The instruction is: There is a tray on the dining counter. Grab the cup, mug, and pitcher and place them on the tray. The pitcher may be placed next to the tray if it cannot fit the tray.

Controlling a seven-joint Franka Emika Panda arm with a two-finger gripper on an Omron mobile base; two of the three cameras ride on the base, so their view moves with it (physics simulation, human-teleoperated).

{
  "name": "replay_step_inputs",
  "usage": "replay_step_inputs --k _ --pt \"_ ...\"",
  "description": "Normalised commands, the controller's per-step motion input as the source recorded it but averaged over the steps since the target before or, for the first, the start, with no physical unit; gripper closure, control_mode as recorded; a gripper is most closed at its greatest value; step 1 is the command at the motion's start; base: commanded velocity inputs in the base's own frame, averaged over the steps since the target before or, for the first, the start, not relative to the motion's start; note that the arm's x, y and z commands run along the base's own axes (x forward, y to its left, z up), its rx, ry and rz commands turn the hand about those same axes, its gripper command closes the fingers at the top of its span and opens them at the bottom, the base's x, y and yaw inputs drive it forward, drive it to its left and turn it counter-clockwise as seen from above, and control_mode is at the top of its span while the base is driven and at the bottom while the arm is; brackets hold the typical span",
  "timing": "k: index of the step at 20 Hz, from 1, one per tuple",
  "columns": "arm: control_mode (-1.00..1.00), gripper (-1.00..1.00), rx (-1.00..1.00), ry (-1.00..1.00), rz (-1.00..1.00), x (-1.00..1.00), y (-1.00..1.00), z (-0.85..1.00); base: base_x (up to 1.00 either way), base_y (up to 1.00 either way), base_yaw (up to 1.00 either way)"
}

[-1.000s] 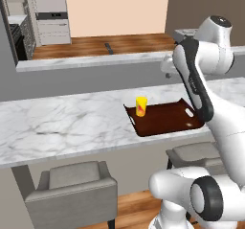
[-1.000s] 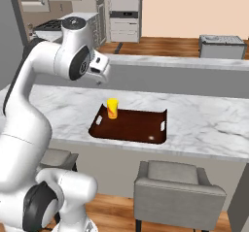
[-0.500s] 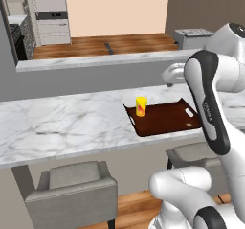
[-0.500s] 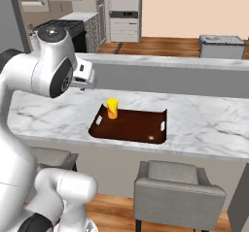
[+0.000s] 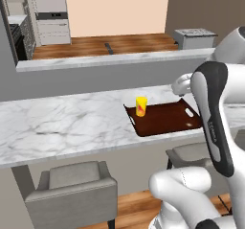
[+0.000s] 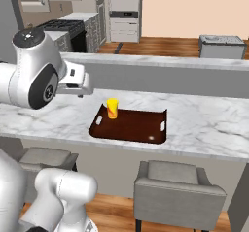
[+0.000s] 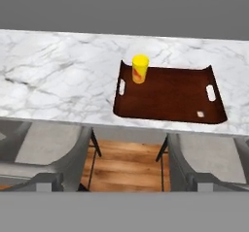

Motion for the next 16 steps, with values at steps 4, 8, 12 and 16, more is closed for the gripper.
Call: replay_step_inputs --k 4,8,12,16 --pt "-1.0 -1.0 -0.03 0.0 -0.03 -0.4 -0.1 0.04 0.0 0.0 0.0" --pt "-1.0 -1.0 0.0 0.0 -0.01 -0.25 -0.02 0.01 0.0 0.0 0.0" --pt "-1.0 -1.0 0.0 0.0 -0.07 -0.23 0.0 0.0 0.0 0.0 0.0" --pt "-1.0 -1.0 0.0 0.0 -0.1 -0.24 0.0 0.0 0.0 0.0 0.0"
